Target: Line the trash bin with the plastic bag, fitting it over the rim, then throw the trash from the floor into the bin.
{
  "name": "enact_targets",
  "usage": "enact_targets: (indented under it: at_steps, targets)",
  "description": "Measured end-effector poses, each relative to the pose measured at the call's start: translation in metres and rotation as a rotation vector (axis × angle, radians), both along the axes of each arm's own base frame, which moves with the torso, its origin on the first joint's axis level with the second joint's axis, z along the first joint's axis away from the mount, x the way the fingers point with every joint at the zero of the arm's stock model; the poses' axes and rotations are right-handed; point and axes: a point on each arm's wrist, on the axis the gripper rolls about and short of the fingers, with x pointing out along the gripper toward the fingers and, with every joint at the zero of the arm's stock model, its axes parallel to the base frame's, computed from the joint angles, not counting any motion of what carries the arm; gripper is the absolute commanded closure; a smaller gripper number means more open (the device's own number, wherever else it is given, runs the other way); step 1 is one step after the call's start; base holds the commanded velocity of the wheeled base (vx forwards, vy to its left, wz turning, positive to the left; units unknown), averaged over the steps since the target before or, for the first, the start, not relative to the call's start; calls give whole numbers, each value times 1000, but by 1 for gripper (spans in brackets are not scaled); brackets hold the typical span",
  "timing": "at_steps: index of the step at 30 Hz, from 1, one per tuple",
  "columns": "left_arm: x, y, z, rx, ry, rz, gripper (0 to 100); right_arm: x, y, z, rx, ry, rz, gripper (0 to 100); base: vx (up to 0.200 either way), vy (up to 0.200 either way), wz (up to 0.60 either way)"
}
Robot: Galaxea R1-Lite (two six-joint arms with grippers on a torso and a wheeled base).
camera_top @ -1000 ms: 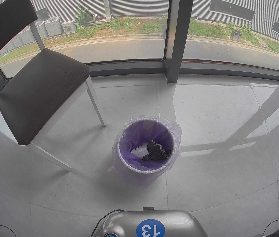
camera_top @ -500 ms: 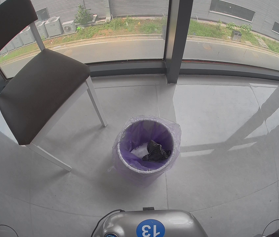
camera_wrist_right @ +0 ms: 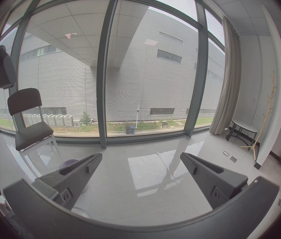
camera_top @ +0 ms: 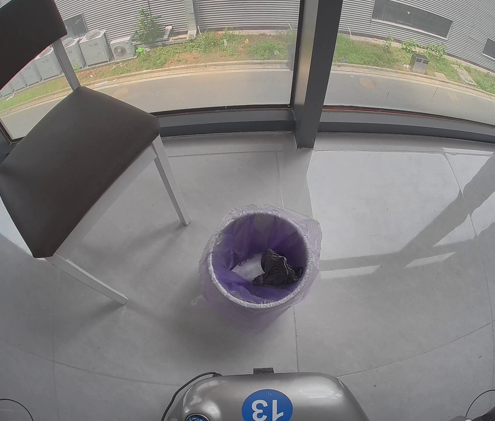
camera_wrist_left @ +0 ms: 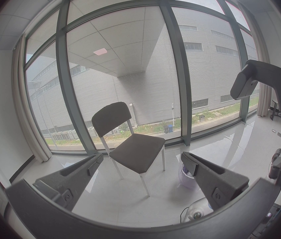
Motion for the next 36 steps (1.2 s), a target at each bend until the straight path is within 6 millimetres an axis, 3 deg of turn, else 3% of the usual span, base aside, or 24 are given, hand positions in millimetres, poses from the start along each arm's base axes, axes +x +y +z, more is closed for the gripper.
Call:
enact_targets:
  at_steps: [5,16,26,31,36]
  targets:
    - [0,0,-9,-1,0,2,0,-3,0,2,6,-23,2,0,0,0,0]
    - [2,2,-49,-61,58,4,0,-4,0,5,36,-60,20,0,0,0,0]
    - [-4,2,-41,-96,-99,-16,0,-10,0,25,74,-278,37,0,0,0,0]
    - [17,2,-29,-98,-222,-26,0,-2,1,31,54,-378,69,0,0,0,0]
    - [58,2,-33,-104,-241,-31,0,29,2,22,37,-393,87,0,0,0,0]
